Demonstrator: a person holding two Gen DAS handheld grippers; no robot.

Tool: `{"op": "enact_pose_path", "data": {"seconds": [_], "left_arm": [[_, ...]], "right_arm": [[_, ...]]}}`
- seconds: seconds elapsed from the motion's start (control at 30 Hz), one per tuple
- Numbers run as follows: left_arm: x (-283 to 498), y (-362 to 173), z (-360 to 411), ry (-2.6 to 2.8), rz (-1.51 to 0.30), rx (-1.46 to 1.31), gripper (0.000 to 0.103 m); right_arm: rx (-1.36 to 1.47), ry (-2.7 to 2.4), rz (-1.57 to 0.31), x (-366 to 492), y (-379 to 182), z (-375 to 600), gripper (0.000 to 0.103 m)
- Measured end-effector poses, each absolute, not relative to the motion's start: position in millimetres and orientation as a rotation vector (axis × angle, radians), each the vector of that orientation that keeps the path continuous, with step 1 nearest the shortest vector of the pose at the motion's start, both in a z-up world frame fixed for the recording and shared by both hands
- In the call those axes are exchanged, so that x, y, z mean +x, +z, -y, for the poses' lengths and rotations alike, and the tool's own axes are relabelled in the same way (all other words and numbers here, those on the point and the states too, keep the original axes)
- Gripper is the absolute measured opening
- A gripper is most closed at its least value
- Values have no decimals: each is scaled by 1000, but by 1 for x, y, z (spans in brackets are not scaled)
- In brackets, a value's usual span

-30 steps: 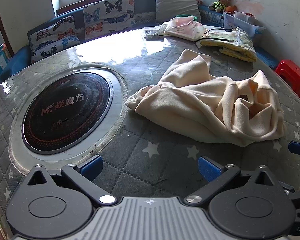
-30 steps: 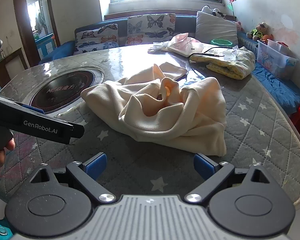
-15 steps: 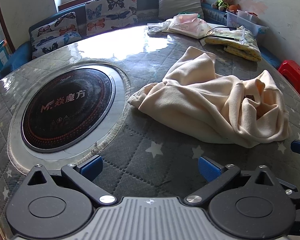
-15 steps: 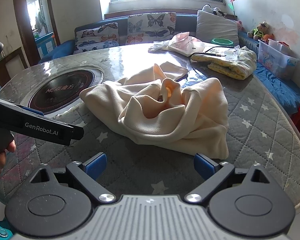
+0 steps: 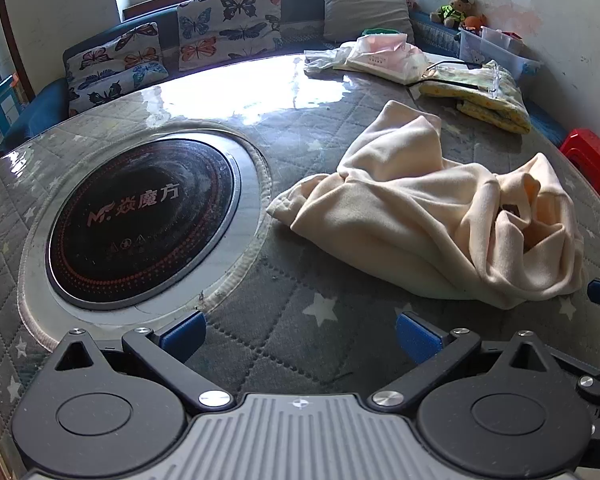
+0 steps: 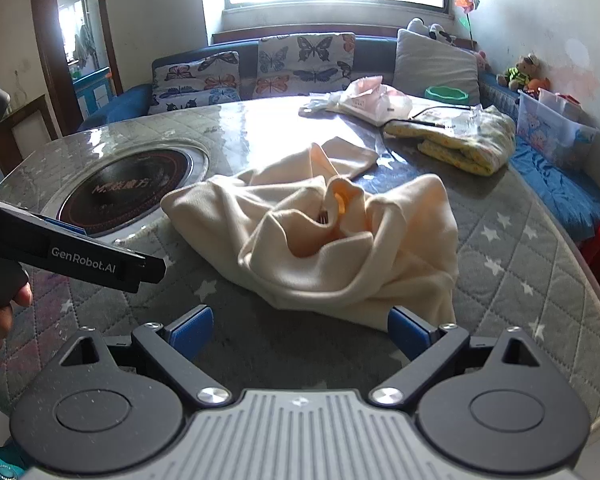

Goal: Fold clothes
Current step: 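Hover both tools over the cream sweatshirt, positioning above its edge, then grasp the sweatshirt edge with the right gripper while the left gripper grasps nearby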

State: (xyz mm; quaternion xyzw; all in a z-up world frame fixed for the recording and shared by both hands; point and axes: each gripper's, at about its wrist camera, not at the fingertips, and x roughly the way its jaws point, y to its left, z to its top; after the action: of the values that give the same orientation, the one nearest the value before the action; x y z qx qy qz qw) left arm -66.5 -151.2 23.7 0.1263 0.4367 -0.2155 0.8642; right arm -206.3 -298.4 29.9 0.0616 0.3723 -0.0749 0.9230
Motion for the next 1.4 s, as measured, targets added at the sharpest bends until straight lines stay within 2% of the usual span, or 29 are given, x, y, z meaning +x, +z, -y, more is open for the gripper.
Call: {"op": "enact_pose_path", "data": {"seconds": [0.47,0.8,1.03,1.13,1.2,1.23,1.4], "left_arm": [[-49,44,157,-489,-861,235,102],[-27,52,172,-535,-821,207,86],[-16,46,180,-545,-804,194,73],[-11,41,181,-551,-814,196,61],[-9,36,181,-557,-827,198,53],[-9,34,181,-557,-832,199,52],[-12,36,182,-568,-826,198,51]], "right_arm": [[78,-159,-697,-183,49,305,93],[85,-162,-666,-152,57,319,83],[110,-170,-683,-131,50,328,70],[124,-170,-703,-125,43,332,63],[132,-167,-712,-124,39,334,53],[137,-166,-716,-123,38,335,52],[153,-143,-712,-129,33,335,32]]}}
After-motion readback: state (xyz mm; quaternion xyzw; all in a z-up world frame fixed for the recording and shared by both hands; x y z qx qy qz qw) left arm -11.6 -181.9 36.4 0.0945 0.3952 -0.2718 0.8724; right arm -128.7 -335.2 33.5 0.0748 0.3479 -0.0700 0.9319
